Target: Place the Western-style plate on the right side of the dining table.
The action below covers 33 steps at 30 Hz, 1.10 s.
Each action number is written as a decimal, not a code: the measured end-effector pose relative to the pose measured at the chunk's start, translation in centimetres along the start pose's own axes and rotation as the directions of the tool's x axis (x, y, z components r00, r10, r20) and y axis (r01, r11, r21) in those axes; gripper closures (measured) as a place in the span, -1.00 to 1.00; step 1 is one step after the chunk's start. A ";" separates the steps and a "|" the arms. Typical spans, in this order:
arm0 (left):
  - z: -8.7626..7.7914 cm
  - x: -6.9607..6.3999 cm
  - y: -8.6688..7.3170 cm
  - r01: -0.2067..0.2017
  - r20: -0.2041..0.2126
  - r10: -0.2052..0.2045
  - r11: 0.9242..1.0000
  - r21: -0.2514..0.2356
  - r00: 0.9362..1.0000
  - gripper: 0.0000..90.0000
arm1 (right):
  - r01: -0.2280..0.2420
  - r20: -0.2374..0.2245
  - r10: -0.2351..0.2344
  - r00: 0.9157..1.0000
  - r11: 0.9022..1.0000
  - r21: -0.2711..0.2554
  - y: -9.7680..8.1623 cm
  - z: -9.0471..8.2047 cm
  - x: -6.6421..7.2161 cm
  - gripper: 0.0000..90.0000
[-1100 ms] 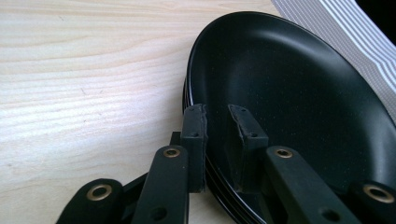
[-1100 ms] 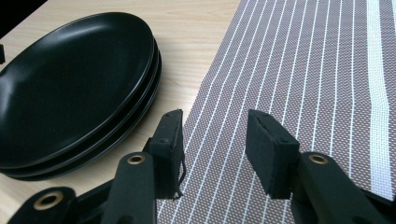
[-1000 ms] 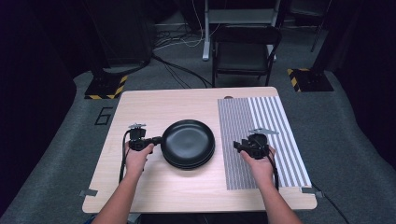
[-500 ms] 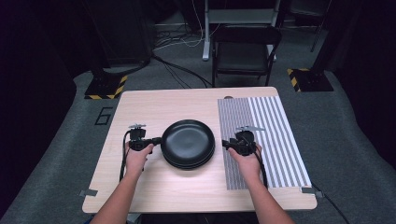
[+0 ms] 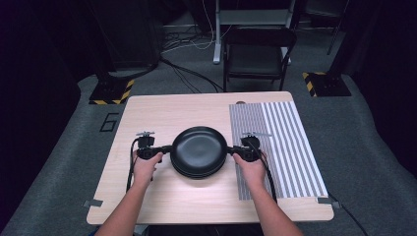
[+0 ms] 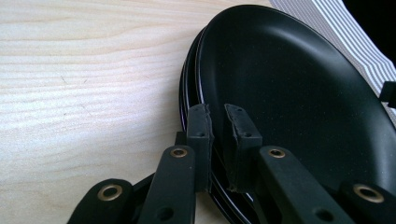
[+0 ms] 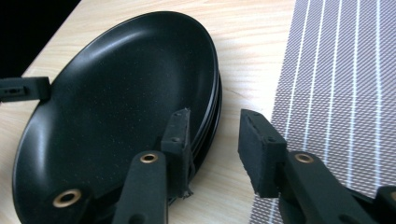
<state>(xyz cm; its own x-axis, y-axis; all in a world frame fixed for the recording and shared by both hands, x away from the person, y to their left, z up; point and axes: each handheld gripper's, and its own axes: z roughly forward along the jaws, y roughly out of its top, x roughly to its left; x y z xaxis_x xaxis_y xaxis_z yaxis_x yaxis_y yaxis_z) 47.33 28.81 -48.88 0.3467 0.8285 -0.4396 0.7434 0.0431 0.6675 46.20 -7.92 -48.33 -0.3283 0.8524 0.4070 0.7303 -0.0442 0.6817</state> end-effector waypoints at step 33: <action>0.1 0.5 -0.3 0.092 0.026 -0.092 0.995 -0.024 0.995 0.84 | -0.198 -0.052 0.200 0.978 0.979 0.046 0.6 1.9 -0.3 0.81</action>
<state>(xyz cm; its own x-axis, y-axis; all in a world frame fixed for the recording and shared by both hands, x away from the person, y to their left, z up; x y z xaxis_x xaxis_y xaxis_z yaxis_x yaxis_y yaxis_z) 47.35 29.19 -49.31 0.2919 0.8062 -0.5146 0.7580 0.1331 0.6385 47.82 -7.23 -49.20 -0.2061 0.7980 0.5663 0.8075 -0.1882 0.5590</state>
